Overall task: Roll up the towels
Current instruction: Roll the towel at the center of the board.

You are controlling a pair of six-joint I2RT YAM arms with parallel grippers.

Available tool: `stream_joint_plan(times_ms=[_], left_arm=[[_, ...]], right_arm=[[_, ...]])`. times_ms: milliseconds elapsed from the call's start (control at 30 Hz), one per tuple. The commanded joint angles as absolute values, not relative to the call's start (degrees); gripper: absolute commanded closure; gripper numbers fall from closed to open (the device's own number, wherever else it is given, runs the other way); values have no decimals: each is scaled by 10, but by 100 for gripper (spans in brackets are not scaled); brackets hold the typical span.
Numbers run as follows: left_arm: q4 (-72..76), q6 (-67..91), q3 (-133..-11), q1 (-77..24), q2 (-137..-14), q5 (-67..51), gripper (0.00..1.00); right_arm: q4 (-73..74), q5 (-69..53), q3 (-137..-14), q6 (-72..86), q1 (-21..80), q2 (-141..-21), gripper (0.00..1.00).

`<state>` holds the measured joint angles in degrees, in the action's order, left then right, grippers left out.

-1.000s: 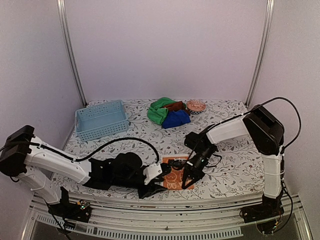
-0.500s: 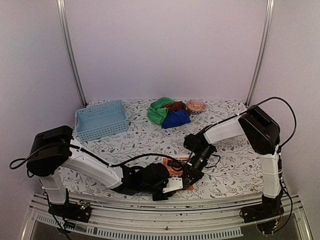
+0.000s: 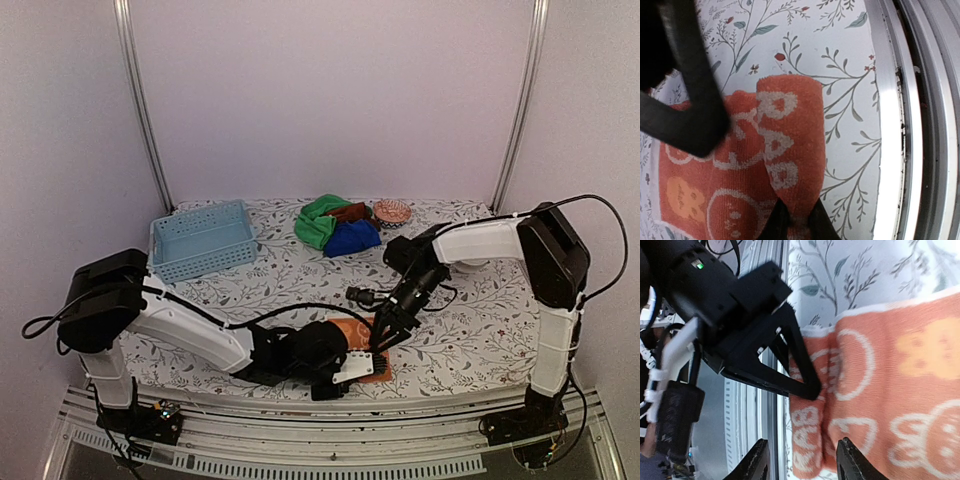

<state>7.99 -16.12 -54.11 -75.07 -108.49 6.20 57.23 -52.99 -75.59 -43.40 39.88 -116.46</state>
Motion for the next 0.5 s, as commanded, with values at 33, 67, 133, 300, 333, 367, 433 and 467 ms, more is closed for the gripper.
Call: stream_joint_plan(times_ms=[33,67,133,300,333,367,433,467], left_arm=[[-5,-101,-574,-730,-1099,-44,91],[-13,-90,-584,-722,-1104,-65,90],[-39,-64,-605,-702,-1120,-116,90],[-96,0,-669,-643,-1182,-260,90],[-104,11,-681,-632,-1190,-289,90],[-109,25,-692,-621,-1199,-319,89],[-126,45,-716,-596,-1222,-388,89],[-134,54,-725,-588,-1233,-411,89]], right_arm=[[548,-512,-746,-427,327,-1032,54],[532,-504,-730,-423,318,-1005,54],[492,-476,-692,-421,311,-943,55],[370,-410,-549,-431,313,-783,61],[355,-402,-530,-437,315,-765,63],[352,-396,-514,-443,320,-750,63],[349,-369,-490,-457,347,-732,64],[347,-349,-479,-460,367,-727,64]])
